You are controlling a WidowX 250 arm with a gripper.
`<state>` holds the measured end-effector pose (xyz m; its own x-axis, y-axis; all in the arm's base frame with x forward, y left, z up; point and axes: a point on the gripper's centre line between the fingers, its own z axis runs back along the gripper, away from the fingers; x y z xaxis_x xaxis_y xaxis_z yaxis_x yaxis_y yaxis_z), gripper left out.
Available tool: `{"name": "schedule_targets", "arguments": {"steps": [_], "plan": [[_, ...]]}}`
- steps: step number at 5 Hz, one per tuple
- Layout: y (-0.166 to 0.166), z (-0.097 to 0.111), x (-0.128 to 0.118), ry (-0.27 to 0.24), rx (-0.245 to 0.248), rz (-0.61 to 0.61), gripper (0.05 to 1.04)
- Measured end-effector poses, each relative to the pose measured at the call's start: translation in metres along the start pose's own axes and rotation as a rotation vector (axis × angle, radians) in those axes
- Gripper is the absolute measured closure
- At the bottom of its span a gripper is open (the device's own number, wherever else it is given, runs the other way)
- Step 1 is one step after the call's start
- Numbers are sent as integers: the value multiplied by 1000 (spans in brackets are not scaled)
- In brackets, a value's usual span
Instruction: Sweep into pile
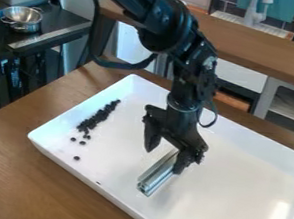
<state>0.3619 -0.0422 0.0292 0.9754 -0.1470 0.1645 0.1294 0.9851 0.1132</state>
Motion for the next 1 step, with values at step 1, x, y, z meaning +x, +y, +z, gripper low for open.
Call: {"name": "schedule_targets", "arguments": {"steps": [1], "plan": [[9, 16, 7, -53, -28, -33, 78]]}}
